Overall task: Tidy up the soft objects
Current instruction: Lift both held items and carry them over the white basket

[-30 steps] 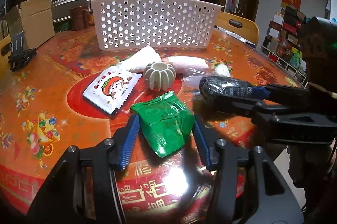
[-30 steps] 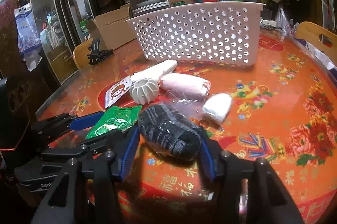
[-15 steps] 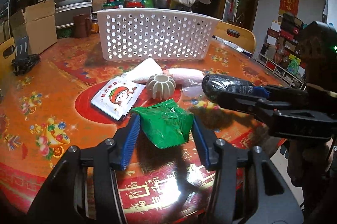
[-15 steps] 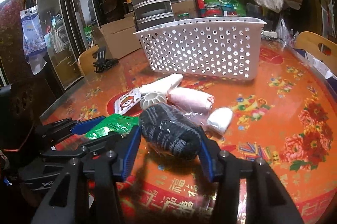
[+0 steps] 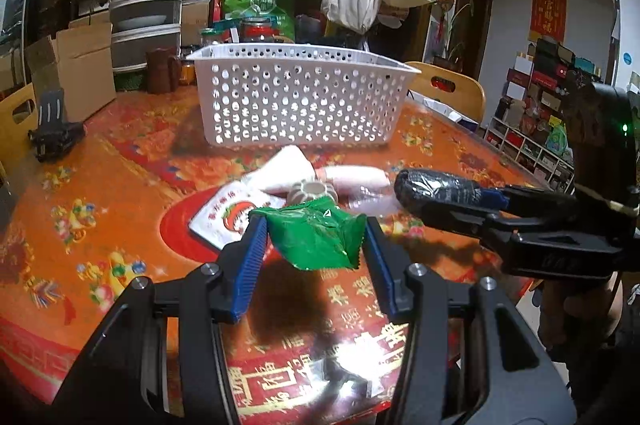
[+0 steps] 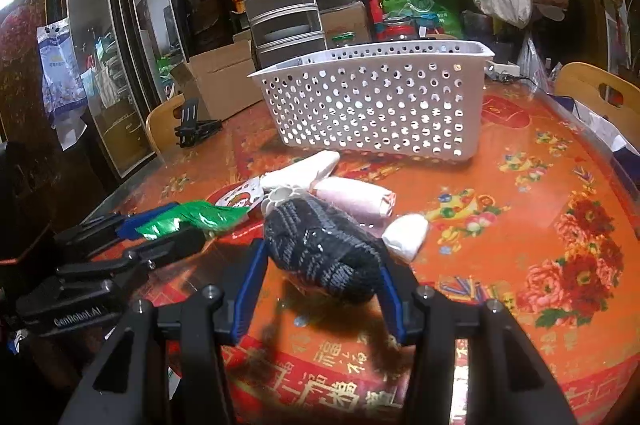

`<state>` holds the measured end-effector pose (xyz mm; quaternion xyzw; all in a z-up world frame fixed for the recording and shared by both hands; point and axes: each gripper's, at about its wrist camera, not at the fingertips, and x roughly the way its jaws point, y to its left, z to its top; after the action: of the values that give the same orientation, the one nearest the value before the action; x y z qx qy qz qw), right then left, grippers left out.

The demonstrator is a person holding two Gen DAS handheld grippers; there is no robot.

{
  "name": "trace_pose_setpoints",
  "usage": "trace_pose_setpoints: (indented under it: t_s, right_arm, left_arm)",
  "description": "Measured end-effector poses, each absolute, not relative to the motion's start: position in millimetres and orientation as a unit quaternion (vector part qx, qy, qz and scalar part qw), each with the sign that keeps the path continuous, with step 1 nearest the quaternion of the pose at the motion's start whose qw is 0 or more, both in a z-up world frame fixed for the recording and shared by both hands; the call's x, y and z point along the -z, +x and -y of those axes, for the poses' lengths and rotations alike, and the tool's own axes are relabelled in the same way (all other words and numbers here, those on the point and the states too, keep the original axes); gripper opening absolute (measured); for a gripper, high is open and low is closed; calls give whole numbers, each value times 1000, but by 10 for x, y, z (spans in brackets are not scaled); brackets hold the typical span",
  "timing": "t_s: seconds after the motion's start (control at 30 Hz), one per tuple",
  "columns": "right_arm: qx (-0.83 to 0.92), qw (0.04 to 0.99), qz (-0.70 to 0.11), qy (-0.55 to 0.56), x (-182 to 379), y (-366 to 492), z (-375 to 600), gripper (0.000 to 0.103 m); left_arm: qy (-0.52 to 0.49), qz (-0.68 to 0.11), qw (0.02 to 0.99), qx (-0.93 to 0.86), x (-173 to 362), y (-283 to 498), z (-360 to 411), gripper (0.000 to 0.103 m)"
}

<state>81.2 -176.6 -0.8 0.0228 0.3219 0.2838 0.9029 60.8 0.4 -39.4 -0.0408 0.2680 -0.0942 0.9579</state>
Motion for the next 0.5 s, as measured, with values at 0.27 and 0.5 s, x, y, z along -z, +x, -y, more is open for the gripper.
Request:
trace_pose_setpoints:
  t_s: [0.27, 0.5]
  right_arm:
    - [-274, 908, -317, 16, -113, 939, 1768, 52]
    - [-265, 919, -292, 0, -357, 1108, 1786, 51]
  left_arm:
    - [-31, -248, 965, 83, 105, 755, -83, 46]
    - [-19, -219, 972, 84, -313, 979, -113, 46]
